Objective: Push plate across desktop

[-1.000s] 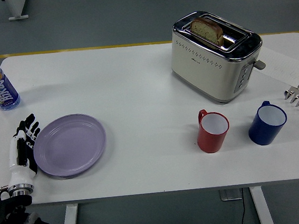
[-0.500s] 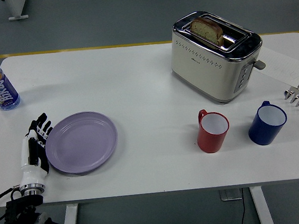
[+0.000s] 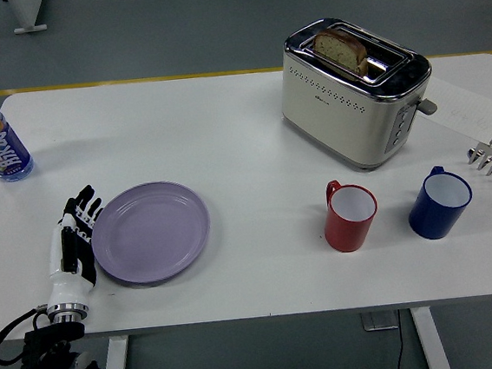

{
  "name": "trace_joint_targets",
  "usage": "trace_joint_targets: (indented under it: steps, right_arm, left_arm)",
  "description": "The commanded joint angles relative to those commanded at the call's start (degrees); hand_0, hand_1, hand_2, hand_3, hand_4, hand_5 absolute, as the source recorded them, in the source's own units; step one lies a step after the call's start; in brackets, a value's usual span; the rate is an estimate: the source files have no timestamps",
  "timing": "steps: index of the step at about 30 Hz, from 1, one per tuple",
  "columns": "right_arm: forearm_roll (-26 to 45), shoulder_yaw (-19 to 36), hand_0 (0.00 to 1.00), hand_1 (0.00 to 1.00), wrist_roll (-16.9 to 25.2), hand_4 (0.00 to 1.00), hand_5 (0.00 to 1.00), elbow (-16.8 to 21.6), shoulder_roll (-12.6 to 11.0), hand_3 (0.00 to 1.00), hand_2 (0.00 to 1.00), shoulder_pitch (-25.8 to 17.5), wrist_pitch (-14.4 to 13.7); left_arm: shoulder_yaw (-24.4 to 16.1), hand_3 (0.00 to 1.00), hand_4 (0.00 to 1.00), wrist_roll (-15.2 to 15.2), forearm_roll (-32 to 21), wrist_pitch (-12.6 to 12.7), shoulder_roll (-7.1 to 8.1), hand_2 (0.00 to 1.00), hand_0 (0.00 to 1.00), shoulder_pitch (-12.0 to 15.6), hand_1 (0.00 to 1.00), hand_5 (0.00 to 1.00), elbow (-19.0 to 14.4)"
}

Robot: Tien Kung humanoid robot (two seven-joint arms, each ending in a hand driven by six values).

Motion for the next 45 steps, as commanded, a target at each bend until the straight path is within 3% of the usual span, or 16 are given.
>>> trace_joint_targets:
  steps: [19, 45]
  right_arm:
    - [0.0, -0.2, 0.639, 0.596, 0.3, 0.472, 0.527, -0.1, -0.2, 0.759, 0.694, 0.2, 0.3]
    - [0.0, -0.4, 0.639, 0.597, 0.3, 0.472, 0.526, -0.1, -0.3, 0.759, 0.692, 0.2, 0.3]
  left_arm:
    - [4.4, 0.804, 0.513, -0.2, -1.3, 0.2, -1.13, 0.914, 0.852, -0.9, 0.875, 0.998, -1.2]
    - [11.0, 0.800, 0.507, -0.5, -4.6, 0.2, -1.26, 0.912, 0.850, -1.5, 0.873, 0.998, -2.7]
